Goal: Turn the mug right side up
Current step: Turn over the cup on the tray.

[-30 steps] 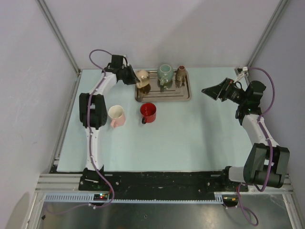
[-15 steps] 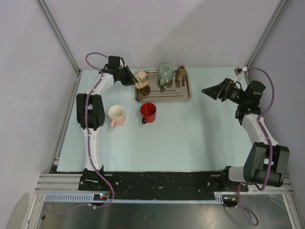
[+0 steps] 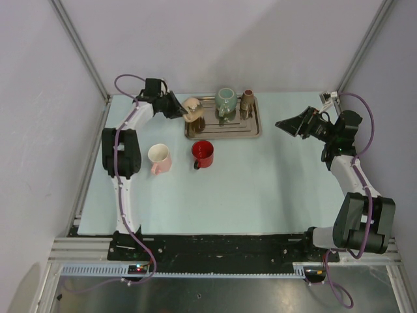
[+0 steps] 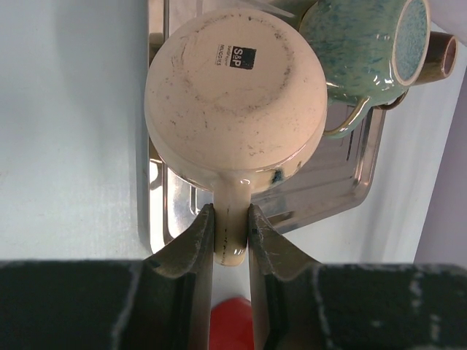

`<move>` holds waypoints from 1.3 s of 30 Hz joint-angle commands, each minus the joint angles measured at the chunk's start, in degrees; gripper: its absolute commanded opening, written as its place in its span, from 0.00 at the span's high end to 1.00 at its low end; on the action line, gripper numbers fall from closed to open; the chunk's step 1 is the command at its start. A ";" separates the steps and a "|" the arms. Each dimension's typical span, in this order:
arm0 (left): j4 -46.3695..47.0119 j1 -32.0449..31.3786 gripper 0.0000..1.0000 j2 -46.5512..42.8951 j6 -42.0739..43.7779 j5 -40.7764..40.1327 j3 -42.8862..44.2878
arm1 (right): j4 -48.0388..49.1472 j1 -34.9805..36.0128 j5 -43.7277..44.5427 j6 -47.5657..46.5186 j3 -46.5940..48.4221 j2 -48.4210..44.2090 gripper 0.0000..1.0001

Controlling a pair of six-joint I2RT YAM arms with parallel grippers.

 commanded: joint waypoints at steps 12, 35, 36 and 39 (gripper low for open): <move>1.53 1.43 1.00 -1.67 -4.51 8.60 3.97 | 1.51 -0.04 0.11 -0.45 0.17 0.52 0.01; 13.28 1.10 1.00 -1.28 -11.25 15.16 5.09 | 4.02 2.64 1.13 -0.13 0.17 3.04 0.01; 13.91 1.06 1.00 -1.28 -11.55 15.61 5.06 | 4.01 2.93 1.21 -0.36 0.21 3.14 0.01; 18.29 0.87 1.00 -1.60 -14.33 17.04 4.16 | 4.11 3.55 1.38 -0.91 0.24 3.44 0.01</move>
